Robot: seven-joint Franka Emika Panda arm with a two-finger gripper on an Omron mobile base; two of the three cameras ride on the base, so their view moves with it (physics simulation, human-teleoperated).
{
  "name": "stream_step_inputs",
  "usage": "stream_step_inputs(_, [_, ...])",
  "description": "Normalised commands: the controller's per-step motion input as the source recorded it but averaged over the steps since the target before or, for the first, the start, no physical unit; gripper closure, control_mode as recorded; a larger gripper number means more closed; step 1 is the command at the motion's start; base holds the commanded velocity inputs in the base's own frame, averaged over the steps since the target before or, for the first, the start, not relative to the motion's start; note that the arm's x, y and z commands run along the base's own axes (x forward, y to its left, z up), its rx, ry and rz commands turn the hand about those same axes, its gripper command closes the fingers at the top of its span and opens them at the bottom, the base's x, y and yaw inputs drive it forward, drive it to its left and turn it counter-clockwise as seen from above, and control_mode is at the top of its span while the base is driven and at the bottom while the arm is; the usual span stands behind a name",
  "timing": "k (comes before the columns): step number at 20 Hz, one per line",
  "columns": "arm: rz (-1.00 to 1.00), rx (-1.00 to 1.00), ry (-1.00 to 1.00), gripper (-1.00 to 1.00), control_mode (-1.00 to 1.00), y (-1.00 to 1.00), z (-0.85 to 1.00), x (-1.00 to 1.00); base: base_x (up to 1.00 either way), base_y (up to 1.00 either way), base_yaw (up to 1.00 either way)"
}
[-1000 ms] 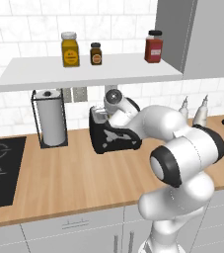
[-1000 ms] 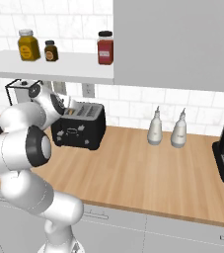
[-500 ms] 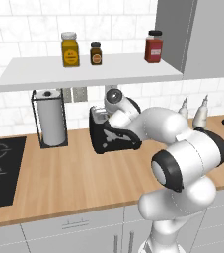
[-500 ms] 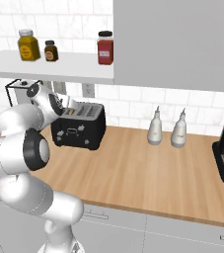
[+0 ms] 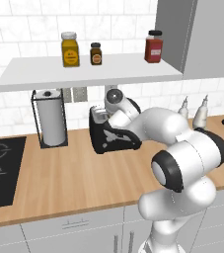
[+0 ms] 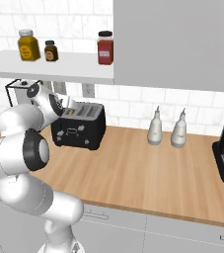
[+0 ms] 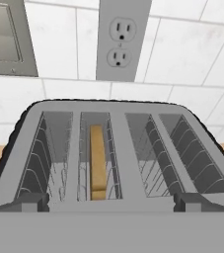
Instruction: Start the toaster. Once the lever pops up, take the bread to the plate on the dining counter.
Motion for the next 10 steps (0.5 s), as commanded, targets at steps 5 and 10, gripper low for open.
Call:
stream_step_inputs(5, [0.0,0.0,0.0,-1.0,-1.0,0.0,0.0,0.0,0.0,0.0,0.0])
stream_step_inputs(10, [0.0,0.0,0.0,-1.0,-1.0,0.0,0.0,0.0,0.0,0.0,0.0])
